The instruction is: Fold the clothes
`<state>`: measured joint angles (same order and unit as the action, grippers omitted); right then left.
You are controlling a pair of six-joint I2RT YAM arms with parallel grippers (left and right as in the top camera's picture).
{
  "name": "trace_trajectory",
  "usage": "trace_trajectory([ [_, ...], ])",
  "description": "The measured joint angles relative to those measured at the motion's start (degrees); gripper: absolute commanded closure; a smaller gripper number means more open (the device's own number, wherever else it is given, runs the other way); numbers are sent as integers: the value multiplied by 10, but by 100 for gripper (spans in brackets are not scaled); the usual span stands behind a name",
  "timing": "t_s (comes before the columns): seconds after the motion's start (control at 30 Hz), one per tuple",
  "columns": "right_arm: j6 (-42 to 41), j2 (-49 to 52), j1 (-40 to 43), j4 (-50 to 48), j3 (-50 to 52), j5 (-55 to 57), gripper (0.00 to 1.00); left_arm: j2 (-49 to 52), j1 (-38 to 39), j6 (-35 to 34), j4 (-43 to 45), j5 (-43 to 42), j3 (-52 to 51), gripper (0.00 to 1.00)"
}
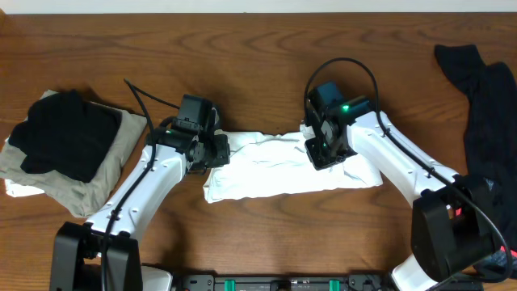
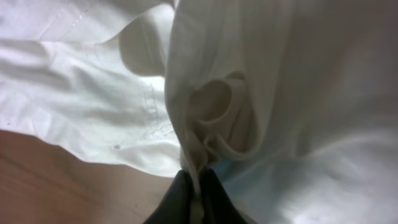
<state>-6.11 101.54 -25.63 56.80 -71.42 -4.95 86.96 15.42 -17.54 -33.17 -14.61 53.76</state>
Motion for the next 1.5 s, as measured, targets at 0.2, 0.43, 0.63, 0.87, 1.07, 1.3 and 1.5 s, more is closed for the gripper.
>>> trace_trajectory([
  [0.2, 41, 0, 0, 4, -1, -48, 82, 0, 0, 0, 0, 0, 0, 89],
  [0.43, 50, -35, 6, 9, -29, -53, 70, 0, 0, 0, 0, 0, 0, 89],
  [0.63, 22, -74, 46, 24, -38, 5, 69, 0, 0, 0, -5, 12, 0, 59],
  [0.87, 11, -45, 62, -41, 2, 22, 70, 0, -14, -15, -6, 37, 0, 45],
  [1.07, 6, -2, 62, -108, 60, 10, 68, 8, -28, -19, -7, 44, 0, 36],
  [1.3, 4, 30, 62, -156, 92, -8, 65, 37, -30, -19, -2, 45, 0, 23],
  [1.5, 4, 31, 62, -157, 92, -10, 65, 74, -30, -19, 25, 39, 0, 19],
])
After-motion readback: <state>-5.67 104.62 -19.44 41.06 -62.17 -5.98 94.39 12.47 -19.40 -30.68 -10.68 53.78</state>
